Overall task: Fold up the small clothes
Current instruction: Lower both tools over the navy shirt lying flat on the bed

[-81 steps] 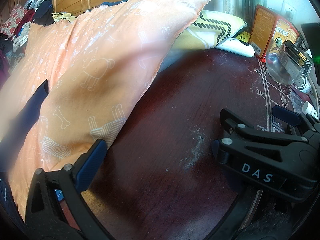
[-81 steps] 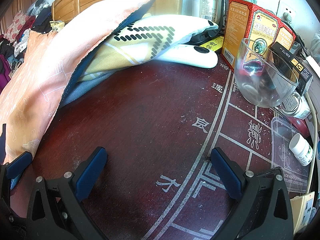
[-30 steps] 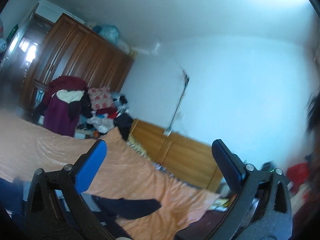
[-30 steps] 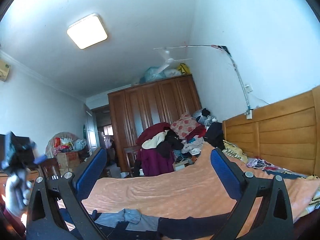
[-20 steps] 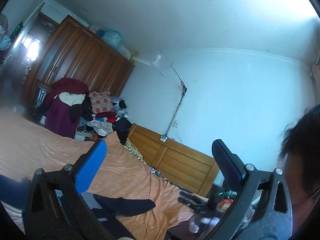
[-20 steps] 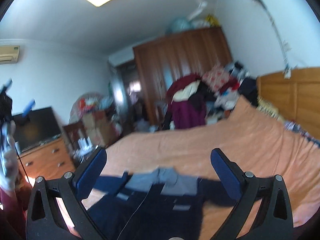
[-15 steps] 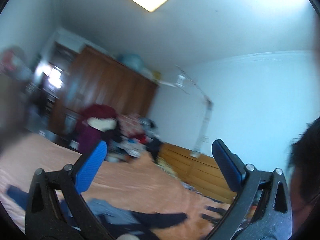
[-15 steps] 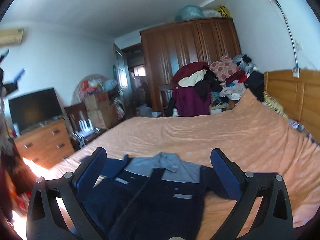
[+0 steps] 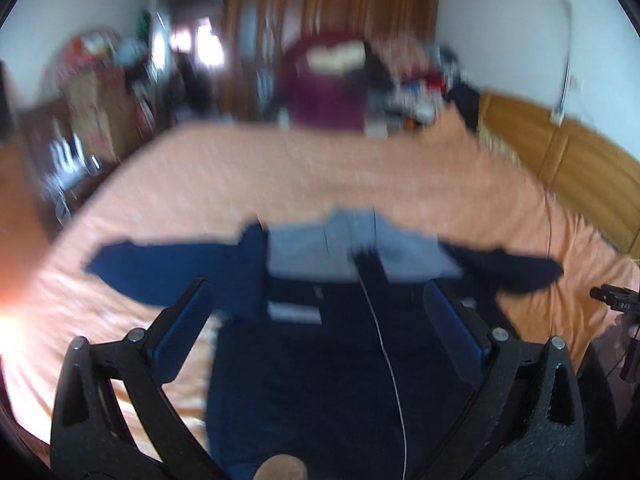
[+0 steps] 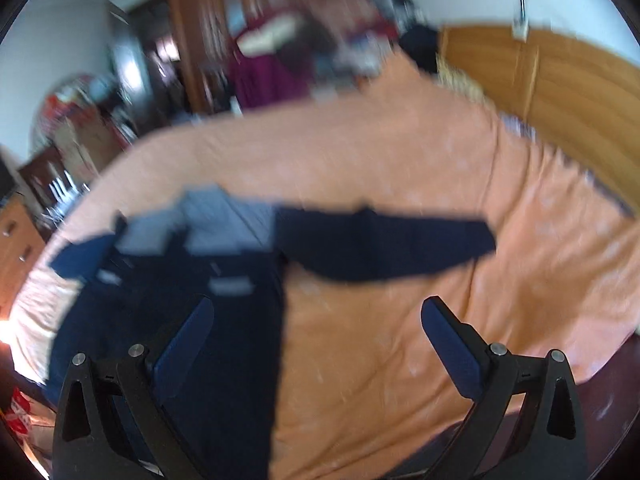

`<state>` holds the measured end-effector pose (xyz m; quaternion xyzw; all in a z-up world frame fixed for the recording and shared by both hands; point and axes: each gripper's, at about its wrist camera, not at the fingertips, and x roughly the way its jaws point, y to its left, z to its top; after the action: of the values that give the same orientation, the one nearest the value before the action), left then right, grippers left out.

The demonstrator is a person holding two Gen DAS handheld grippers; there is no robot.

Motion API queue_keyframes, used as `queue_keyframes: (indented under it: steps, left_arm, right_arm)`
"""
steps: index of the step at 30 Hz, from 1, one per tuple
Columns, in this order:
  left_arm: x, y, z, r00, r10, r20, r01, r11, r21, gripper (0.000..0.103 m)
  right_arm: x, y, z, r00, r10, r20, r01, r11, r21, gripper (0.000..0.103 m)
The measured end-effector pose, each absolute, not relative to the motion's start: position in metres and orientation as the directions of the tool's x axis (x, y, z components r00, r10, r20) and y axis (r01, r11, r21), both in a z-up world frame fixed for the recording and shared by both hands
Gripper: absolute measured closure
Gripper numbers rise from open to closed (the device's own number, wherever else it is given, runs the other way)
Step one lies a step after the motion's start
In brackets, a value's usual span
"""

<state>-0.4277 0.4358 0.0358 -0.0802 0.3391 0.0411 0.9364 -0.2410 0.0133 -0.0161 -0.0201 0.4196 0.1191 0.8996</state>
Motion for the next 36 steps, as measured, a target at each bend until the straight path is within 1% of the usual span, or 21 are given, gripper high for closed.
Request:
queue_keyframes:
  steps: [1,2,4,5,7,8,10,12,14,18,22,24,27,29,30,31,33,36]
  left_arm:
    - [-0.407,0.433,0.008,0.726,0.003,-0.687,-0.128,0.983,-0.13,0.0]
    - [-0.38,0.429,-0.03,0.674,-0.008,-0.739,-0.134,0.982,-0.133,0.0]
    - [-0.339,0.424,-0.094,0.571,-0.01,-0.821,-0.157,0.98,-0.121,0.0]
    - [-0.331,0.419,-0.112,0.532,-0.001,-0.847,-0.166,0.98,-0.106,0.0]
    - [-0.317,0.417,-0.17,0.42,0.008,-0.907,-0.191,0.978,-0.079,0.0]
    - [-0.31,0.413,-0.197,0.376,0.029,-0.926,-0.191,0.98,-0.047,0.0]
    - [-0.305,0.402,-0.201,0.4,0.091,-0.912,-0.181,0.983,0.019,0.0]
    - [-0.297,0.399,-0.206,0.39,0.098,-0.916,-0.205,0.979,0.018,0.0]
    - [-0.295,0.399,-0.205,0.406,0.097,-0.909,-0.205,0.979,0.013,0.0]
    - [-0.279,0.393,-0.205,0.402,0.081,-0.912,-0.198,0.98,0.0,0.0]
    - [-0.258,0.394,-0.213,0.405,0.076,-0.911,-0.217,0.976,-0.015,0.0]
    - [-0.26,0.392,-0.213,0.409,0.091,-0.908,-0.221,0.975,-0.002,0.0]
    - [-0.256,0.393,-0.217,0.415,0.096,-0.905,-0.219,0.976,0.003,0.0]
    - [-0.262,0.397,-0.216,0.415,0.092,-0.905,-0.22,0.976,-0.002,0.0]
    - [-0.259,0.398,-0.217,0.412,0.095,-0.906,-0.221,0.975,0.001,0.0]
    - [-0.257,0.397,-0.218,0.409,0.098,-0.907,-0.223,0.975,0.005,0.0]
    - [-0.243,0.398,-0.221,0.403,0.1,-0.91,-0.235,0.972,0.003,0.0]
    - [-0.23,0.402,-0.218,0.431,0.065,-0.9,-0.245,0.968,-0.048,0.0]
  right_arm:
    - [-0.229,0.015,-0.045,0.575,0.177,-0.799,-0.214,0.975,0.061,0.0]
    - [-0.22,0.015,-0.07,0.537,0.166,-0.827,-0.202,0.977,0.065,0.0]
    - [-0.208,0.022,-0.112,0.473,0.163,-0.866,-0.19,0.978,0.08,0.0]
    - [-0.206,0.028,-0.126,0.456,0.153,-0.877,-0.194,0.979,0.07,0.0]
    - [-0.2,0.046,-0.157,0.418,0.125,-0.9,-0.22,0.975,0.033,0.0]
    - [-0.198,0.055,-0.172,0.387,0.118,-0.914,-0.239,0.971,0.024,0.0]
    - [-0.198,0.066,-0.196,0.339,0.1,-0.935,-0.265,0.964,0.008,0.0]
    - [-0.197,0.071,-0.229,0.266,0.071,-0.961,-0.273,0.962,-0.005,0.0]
    - [-0.199,0.067,-0.235,0.279,0.084,-0.956,-0.263,0.965,0.008,0.0]
    - [-0.205,0.055,-0.237,0.28,0.132,-0.951,-0.224,0.972,0.069,0.0]
    - [-0.206,0.051,-0.232,0.238,0.17,-0.956,-0.278,0.955,0.101,0.0]
    - [-0.202,0.052,-0.217,0.205,0.179,-0.962,-0.298,0.948,0.113,0.0]
    - [-0.192,0.032,-0.189,0.215,0.212,-0.953,-0.263,0.953,0.153,0.002]
    - [-0.177,0.002,-0.162,0.278,0.267,-0.923,-0.206,0.955,0.214,0.002]
    - [-0.165,-0.019,-0.149,0.317,0.285,-0.905,-0.155,0.957,0.247,0.002]
    - [-0.145,-0.054,-0.135,0.377,0.299,-0.877,-0.067,0.953,0.296,0.002]
    - [-0.114,-0.111,-0.13,0.433,0.291,-0.853,0.069,0.933,0.354,0.003]
    - [-0.072,-0.189,-0.147,0.466,0.276,-0.841,0.257,0.867,0.427,0.013]
